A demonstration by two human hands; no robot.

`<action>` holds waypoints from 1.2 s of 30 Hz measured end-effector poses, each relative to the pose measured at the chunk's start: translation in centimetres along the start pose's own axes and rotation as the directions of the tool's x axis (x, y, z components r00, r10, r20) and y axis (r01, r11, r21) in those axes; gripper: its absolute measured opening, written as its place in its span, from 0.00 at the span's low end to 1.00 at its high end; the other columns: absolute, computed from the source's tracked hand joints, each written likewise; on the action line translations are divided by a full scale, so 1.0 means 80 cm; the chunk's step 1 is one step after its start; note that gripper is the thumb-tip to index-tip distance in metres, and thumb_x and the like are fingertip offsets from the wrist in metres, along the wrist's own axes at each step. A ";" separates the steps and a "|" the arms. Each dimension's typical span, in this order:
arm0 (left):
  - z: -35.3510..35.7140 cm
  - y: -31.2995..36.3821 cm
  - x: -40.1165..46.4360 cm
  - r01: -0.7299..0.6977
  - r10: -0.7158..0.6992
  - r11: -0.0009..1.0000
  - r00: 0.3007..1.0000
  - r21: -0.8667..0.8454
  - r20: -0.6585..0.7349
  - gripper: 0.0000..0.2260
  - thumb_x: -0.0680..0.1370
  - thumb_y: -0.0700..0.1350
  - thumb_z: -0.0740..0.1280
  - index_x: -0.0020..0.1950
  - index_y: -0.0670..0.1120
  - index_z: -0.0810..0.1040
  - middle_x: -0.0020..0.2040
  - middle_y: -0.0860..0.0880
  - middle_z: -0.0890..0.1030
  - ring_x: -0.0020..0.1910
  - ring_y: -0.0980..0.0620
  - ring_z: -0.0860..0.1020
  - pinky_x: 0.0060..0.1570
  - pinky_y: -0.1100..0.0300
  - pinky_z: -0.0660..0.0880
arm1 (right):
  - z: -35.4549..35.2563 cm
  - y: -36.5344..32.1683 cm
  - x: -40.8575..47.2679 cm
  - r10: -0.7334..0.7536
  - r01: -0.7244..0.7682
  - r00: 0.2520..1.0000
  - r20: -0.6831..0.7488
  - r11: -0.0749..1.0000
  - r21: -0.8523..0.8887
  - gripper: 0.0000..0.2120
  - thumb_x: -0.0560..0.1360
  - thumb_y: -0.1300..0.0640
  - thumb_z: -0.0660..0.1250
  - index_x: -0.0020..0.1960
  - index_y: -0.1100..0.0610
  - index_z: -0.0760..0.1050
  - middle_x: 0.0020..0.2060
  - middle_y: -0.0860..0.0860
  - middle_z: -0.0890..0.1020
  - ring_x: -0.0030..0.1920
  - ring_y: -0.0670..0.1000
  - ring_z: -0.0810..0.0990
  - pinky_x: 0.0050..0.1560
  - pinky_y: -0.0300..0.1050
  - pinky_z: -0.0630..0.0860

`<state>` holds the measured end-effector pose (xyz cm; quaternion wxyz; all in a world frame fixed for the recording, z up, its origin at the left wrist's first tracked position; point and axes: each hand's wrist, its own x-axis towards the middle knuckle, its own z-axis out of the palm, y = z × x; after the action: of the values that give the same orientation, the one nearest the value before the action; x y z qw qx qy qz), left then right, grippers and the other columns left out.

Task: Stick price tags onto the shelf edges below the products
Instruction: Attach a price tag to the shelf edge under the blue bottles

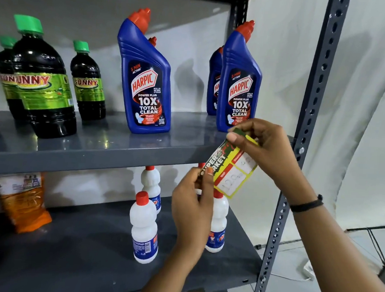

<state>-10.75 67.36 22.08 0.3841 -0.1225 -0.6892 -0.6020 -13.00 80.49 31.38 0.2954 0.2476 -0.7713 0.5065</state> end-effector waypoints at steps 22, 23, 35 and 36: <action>-0.030 -0.010 0.023 -0.041 0.108 0.940 0.978 0.339 -0.179 0.13 0.72 0.55 0.68 0.39 0.46 0.77 0.36 0.50 0.83 0.35 0.53 0.79 0.30 0.65 0.70 | 0.018 0.039 -0.040 -0.058 0.042 0.997 -0.041 0.948 -0.316 0.06 0.69 0.53 0.73 0.39 0.49 0.75 0.33 0.38 0.77 0.38 0.44 0.78 0.36 0.34 0.72; -0.029 -0.010 0.023 -0.041 0.110 0.938 0.977 0.345 -0.181 0.13 0.72 0.55 0.68 0.39 0.46 0.77 0.36 0.50 0.83 0.35 0.53 0.79 0.30 0.65 0.70 | 0.018 0.039 -0.040 -0.058 0.042 0.997 -0.042 0.948 -0.315 0.06 0.69 0.53 0.73 0.39 0.49 0.75 0.33 0.38 0.77 0.38 0.43 0.77 0.36 0.33 0.72; -0.026 -0.008 0.023 -0.048 0.130 0.932 0.969 0.359 -0.208 0.12 0.72 0.54 0.68 0.38 0.46 0.78 0.35 0.50 0.84 0.34 0.53 0.79 0.30 0.65 0.72 | 0.019 0.040 -0.038 -0.018 0.008 0.999 -0.040 0.972 -0.234 0.06 0.69 0.55 0.72 0.38 0.51 0.75 0.33 0.37 0.77 0.37 0.30 0.74 0.36 0.23 0.70; -0.026 -0.007 0.022 -0.051 0.133 0.933 0.969 0.356 -0.210 0.12 0.72 0.54 0.68 0.38 0.45 0.78 0.35 0.50 0.84 0.34 0.53 0.80 0.30 0.65 0.71 | 0.018 0.040 -0.038 -0.010 0.002 0.999 -0.036 0.975 -0.221 0.06 0.69 0.55 0.72 0.38 0.51 0.75 0.33 0.37 0.77 0.37 0.30 0.74 0.36 0.23 0.70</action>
<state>-11.54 64.78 22.80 0.5048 -0.0146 -0.7289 -0.4622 -13.35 80.53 26.75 0.3366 0.2061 -0.8166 0.4211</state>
